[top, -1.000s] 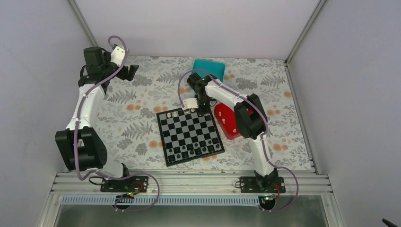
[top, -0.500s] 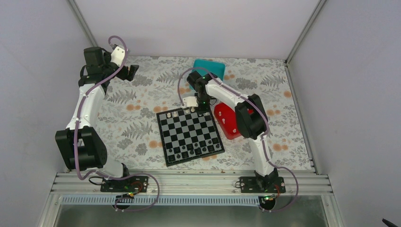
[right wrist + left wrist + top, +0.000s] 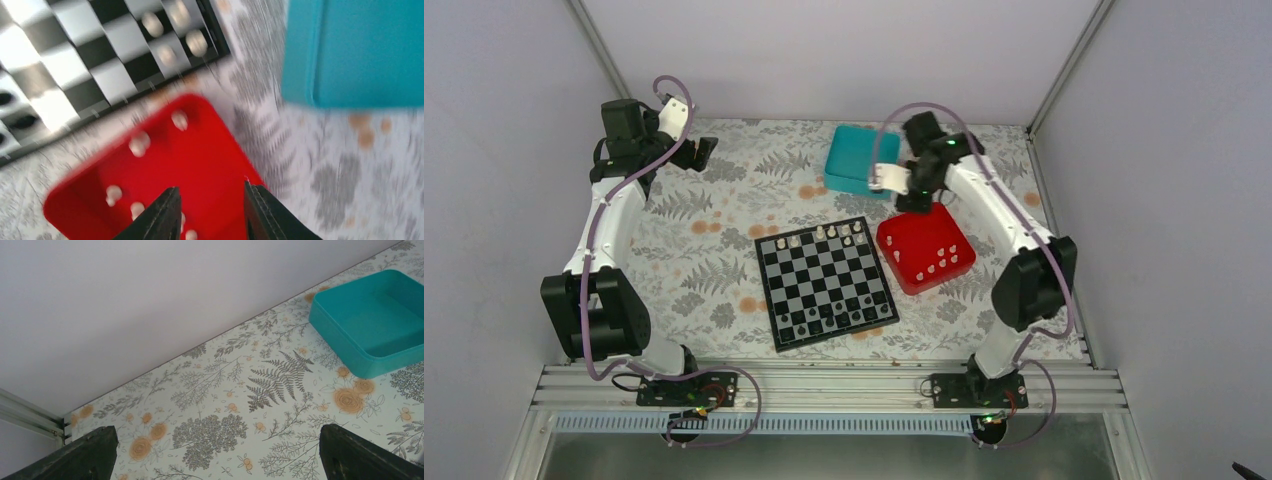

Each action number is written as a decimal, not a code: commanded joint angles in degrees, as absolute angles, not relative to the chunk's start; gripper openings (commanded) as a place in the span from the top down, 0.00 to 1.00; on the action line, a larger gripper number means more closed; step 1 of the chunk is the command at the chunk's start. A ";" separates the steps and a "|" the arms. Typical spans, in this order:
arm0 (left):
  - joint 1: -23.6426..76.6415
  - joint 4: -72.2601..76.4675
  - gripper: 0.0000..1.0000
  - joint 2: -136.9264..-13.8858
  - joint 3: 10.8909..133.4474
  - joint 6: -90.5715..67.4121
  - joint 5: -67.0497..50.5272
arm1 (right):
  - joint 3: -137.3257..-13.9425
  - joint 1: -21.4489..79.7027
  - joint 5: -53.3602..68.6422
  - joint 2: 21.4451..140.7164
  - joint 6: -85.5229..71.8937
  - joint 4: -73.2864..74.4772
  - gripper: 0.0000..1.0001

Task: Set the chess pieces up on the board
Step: Place the chess piece on the chessboard, then pick up the chess piece from the storage box, then place the chess piece on the chessboard, then pick up the chess piece from the storage box.

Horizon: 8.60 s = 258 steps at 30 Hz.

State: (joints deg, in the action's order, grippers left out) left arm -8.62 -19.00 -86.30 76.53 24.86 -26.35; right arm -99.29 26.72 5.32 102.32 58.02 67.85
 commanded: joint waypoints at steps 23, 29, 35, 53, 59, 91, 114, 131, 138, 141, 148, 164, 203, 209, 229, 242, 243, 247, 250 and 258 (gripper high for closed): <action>-9.05 -18.61 0.00 -86.04 77.23 24.69 -26.82 | -74.29 8.71 0.08 106.72 57.39 53.41 0.59; -9.05 -18.59 0.00 -86.06 77.01 24.70 -26.89 | -73.67 8.33 0.06 107.75 57.13 53.28 0.60; -9.03 -18.63 0.00 -86.22 77.25 24.70 -26.98 | -73.18 7.68 0.09 107.76 57.04 53.62 0.61; -9.05 -18.78 0.00 -86.17 77.14 24.87 -27.01 | -72.37 7.35 0.50 108.57 56.51 54.48 0.75; -9.04 -18.74 0.00 -86.14 77.09 24.87 -27.05 | -73.55 7.30 0.52 108.88 56.50 55.13 0.81; -9.05 -18.96 0.00 -85.67 77.45 24.70 -27.96 | -112.59 41.45 -3.60 120.97 58.11 69.21 0.91; -9.05 -19.13 0.00 -85.06 77.08 24.79 -28.23 | -111.75 44.20 -0.04 130.14 58.91 66.27 0.90; -9.03 -19.07 0.00 -85.25 77.01 24.79 -28.23 | -110.74 43.73 -1.11 131.87 58.60 65.35 0.90; -9.05 -18.96 0.00 -85.25 76.99 24.76 -28.40 | -110.82 43.43 -1.64 132.23 58.80 65.22 0.90; -9.05 -18.95 0.00 -85.21 76.99 24.70 -28.46 | -111.09 43.42 -1.84 132.57 58.88 65.09 0.90; -9.05 -18.87 0.00 -85.31 76.97 24.79 -28.30 | -111.79 43.33 -2.26 132.74 58.76 65.16 0.82; -9.05 -18.97 0.00 -85.35 76.99 24.95 -27.81 | -112.42 41.65 -0.53 117.71 56.34 71.81 0.73; -9.10 -18.76 0.00 -85.26 76.39 25.14 -27.32 | -75.58 7.99 -4.73 101.45 88.04 54.81 0.56; -9.14 -18.69 0.00 -85.45 76.51 25.14 -27.21 | -73.82 9.33 -9.40 102.14 92.67 55.66 0.57; -9.15 -18.46 0.00 -85.75 75.98 25.49 -26.64 | -71.98 11.05 -12.98 105.68 93.45 55.24 0.62; -9.14 -18.81 0.00 -86.07 76.31 25.49 -26.81 | -70.46 11.25 -13.75 107.73 93.22 51.84 0.71; -9.14 -18.76 0.00 -86.15 76.29 25.49 -26.88 | -70.55 11.25 -13.88 107.75 93.30 51.92 0.74; -9.14 -18.77 0.00 -86.33 76.37 25.49 -26.99 | -71.07 11.37 -14.59 108.00 93.12 52.50 0.82; -9.14 -18.73 0.00 -86.27 76.46 25.49 -27.04 | -71.55 11.39 -15.18 108.05 92.94 53.08 0.84; -9.14 -18.89 0.00 -86.47 76.55 25.49 -27.23 | -74.12 11.70 -16.60 107.29 92.59 53.47 0.92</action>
State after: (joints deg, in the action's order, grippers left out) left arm -8.88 -18.96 -86.30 76.53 24.86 -26.52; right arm -71.24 10.94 -14.90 107.44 92.42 52.49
